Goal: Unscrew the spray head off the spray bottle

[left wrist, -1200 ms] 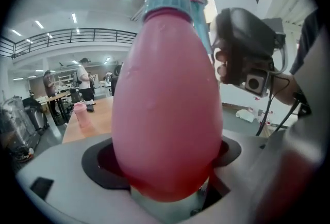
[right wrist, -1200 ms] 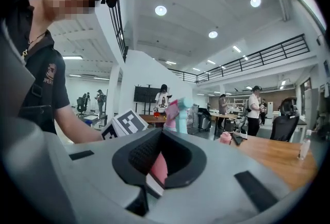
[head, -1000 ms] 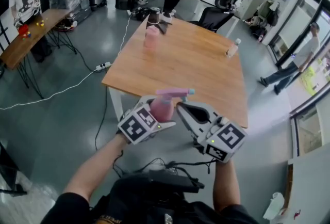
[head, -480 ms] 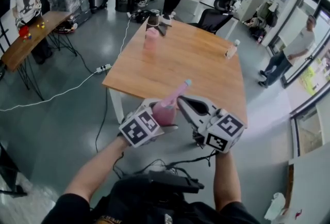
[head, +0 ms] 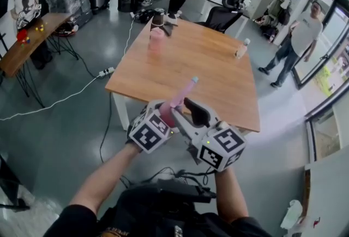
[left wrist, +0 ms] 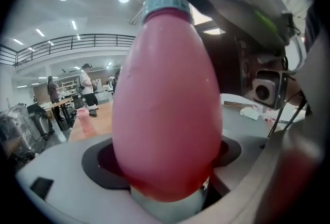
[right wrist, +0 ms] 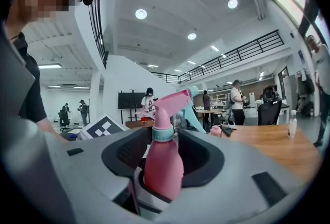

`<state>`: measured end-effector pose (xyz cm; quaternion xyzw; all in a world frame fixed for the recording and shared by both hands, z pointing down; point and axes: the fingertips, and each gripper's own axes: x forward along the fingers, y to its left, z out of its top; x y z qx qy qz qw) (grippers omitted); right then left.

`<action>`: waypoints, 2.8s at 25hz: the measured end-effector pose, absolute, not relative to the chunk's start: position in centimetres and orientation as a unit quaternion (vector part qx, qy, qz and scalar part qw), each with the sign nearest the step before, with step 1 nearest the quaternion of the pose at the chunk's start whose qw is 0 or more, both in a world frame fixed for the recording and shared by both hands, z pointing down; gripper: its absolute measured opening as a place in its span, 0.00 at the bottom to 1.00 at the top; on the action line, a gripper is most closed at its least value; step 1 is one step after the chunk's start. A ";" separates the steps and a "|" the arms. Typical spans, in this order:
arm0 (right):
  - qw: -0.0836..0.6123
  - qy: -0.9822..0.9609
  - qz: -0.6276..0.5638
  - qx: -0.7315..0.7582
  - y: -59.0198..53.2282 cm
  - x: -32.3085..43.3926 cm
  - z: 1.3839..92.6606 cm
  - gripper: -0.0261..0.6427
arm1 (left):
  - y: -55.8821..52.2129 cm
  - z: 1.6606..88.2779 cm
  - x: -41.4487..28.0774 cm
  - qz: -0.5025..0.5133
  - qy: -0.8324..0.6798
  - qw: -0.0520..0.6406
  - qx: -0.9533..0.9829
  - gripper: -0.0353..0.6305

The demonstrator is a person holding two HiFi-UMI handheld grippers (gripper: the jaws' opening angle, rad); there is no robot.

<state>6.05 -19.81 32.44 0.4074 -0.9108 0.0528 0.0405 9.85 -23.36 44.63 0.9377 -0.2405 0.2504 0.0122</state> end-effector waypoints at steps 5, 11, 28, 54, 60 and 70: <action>0.055 -0.920 0.030 0.387 -19.7 5.9 32.2 0.27 | -22.7 44.5 9.8 0.256 -0.215 0.005 0.943 0.69; 0.059 -0.963 0.000 0.262 -16.9 6.7 31.5 0.25 | -19.6 43.8 10.7 0.256 -0.145 -0.009 0.956 0.69; 0.010 -0.963 0.004 0.271 -17.0 8.5 30.9 0.25 | -20.2 43.8 11.4 0.237 -0.151 0.029 0.959 0.69; 0.031 -0.986 -0.011 0.165 -14.9 7.3 31.7 0.25 | -15.4 43.7 12.6 0.233 -0.022 -0.008 0.972 0.69; 0.001 -0.994 0.003 0.112 -14.5 7.7 30.6 0.24 | -14.4 42.7 13.3 0.208 0.022 -0.016 0.978 0.69; -0.022 -0.987 -0.004 0.157 -15.6 9.1 29.9 0.24 | -16.6 45.2 12.9 0.245 -0.029 -0.006 0.969 0.69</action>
